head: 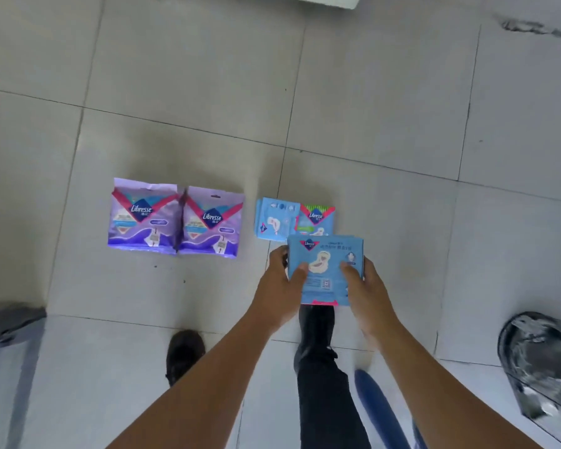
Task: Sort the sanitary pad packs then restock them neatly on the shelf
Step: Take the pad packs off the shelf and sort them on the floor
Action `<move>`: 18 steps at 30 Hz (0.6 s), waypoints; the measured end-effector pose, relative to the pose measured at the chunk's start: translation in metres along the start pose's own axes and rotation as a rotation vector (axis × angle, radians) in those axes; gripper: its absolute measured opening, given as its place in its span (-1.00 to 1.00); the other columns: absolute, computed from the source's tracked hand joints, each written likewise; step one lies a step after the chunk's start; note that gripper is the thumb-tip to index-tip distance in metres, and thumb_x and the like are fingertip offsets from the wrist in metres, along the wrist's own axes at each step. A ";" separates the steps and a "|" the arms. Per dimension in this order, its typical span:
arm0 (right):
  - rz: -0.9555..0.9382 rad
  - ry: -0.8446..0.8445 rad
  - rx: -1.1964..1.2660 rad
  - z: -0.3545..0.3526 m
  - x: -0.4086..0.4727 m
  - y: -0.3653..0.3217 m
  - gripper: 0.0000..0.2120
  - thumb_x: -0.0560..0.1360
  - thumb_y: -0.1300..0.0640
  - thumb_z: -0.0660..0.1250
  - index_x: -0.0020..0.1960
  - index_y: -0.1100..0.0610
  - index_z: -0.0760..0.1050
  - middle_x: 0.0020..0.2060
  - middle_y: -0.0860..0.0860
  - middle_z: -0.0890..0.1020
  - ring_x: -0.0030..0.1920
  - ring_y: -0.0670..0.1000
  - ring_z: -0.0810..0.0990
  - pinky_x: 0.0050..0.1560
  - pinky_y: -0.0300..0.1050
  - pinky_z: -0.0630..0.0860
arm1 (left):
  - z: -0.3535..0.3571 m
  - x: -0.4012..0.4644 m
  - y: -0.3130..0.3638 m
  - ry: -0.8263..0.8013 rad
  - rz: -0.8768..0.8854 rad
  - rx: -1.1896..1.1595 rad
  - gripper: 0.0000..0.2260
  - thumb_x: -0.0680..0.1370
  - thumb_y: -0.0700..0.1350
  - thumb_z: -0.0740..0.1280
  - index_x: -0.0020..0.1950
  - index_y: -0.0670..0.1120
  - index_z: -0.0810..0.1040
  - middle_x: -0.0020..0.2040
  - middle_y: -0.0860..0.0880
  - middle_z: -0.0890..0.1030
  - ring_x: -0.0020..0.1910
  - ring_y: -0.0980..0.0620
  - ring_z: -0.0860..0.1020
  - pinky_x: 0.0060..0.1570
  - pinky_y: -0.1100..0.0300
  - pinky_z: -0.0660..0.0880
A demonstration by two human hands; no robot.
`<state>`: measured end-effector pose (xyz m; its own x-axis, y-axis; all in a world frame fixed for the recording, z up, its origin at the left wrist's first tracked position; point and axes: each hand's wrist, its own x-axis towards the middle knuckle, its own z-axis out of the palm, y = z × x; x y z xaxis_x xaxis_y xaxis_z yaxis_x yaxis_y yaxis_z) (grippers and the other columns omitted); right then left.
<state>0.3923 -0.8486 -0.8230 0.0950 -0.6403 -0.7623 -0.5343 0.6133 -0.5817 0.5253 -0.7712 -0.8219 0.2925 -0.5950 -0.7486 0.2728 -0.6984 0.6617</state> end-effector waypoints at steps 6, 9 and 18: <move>0.029 0.023 -0.054 -0.012 0.172 0.073 -0.76 0.62 0.00 0.21 0.26 0.01 0.40 0.10 0.03 0.63 0.02 0.01 0.64 0.05 0.02 0.61 | 0.071 0.150 -0.057 0.113 0.116 0.095 -0.73 0.58 -0.22 0.29 0.28 -0.11 0.48 0.15 -0.04 0.58 -0.04 0.29 0.54 -0.17 0.52 0.41; 0.023 0.024 -0.068 -0.006 0.227 0.094 -0.78 0.60 -0.02 0.22 0.22 -0.01 0.41 0.07 0.00 0.63 0.03 0.02 0.64 0.12 0.12 0.59 | 0.084 0.204 -0.081 0.150 0.105 0.202 -0.73 0.60 -0.16 0.28 0.30 -0.08 0.47 0.12 0.04 0.55 -0.01 0.18 0.51 -0.16 0.51 0.35; -0.122 -0.027 -0.152 0.008 0.254 0.097 -0.89 0.61 0.10 0.18 0.06 0.07 0.46 -0.03 0.03 0.65 -0.07 0.00 0.67 -0.19 -0.18 0.57 | 0.084 0.233 -0.113 0.219 0.097 0.306 -0.65 0.55 -0.06 0.23 0.34 0.00 0.46 0.14 -0.07 0.51 0.16 -0.15 0.46 0.16 -0.01 0.47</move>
<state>0.3712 -0.9482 -1.0749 0.1885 -0.6918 -0.6970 -0.6379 0.4534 -0.6225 0.4854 -0.8639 -1.0747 0.5013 -0.5885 -0.6343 -0.0420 -0.7488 0.6615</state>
